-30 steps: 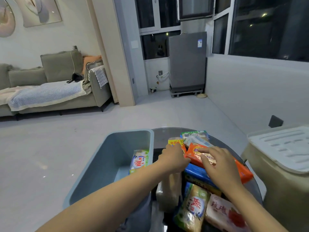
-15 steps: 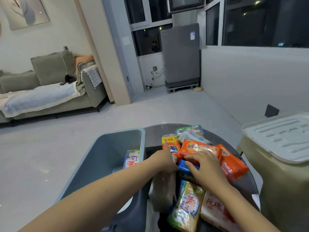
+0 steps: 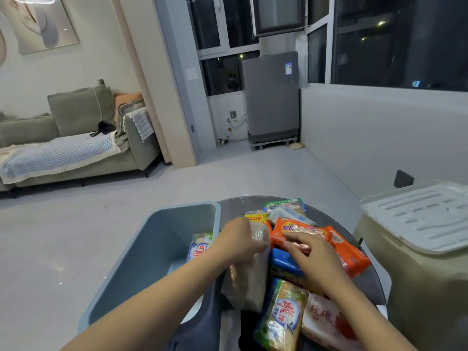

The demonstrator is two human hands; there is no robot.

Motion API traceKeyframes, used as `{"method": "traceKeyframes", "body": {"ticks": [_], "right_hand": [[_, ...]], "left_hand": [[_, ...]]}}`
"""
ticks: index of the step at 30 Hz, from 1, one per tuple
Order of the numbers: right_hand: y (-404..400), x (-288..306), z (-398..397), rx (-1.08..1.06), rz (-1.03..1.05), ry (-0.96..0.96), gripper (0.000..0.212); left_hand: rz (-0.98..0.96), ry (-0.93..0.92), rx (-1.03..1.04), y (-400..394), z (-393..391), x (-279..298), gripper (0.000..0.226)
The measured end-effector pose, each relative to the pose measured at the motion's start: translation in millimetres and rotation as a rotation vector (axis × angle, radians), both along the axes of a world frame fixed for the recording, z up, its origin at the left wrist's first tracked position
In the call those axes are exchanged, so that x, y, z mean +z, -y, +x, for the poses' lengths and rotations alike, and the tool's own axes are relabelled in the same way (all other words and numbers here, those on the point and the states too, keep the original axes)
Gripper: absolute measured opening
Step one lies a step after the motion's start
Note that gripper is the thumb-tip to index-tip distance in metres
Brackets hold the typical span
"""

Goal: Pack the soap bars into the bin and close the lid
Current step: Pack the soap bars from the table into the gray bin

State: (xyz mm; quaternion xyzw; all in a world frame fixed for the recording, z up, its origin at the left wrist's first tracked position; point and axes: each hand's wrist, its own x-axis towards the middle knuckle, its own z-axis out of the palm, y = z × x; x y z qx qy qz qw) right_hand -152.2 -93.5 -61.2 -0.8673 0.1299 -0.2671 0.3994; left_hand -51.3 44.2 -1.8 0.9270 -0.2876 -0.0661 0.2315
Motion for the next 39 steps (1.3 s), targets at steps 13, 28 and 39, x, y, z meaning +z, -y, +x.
{"method": "traceKeyframes", "body": {"ticks": [13,28,39], "right_hand": [[-42.7,32.6,-0.9,0.205,0.282,0.150,0.022],[-120.1,19.3,41.7,0.420,0.011,0.018,0.027],[-123.8,9.0,44.2,0.457,0.119,0.011,0.032]], "left_hand": [[-0.550,0.222,0.028,-52.9,7.4,101.1,0.022],[-0.246,0.231,0.250,-145.2,43.6,61.2,0.017],[0.142,0.085,0.298,-141.2,71.0,-12.3,0.024]]}}
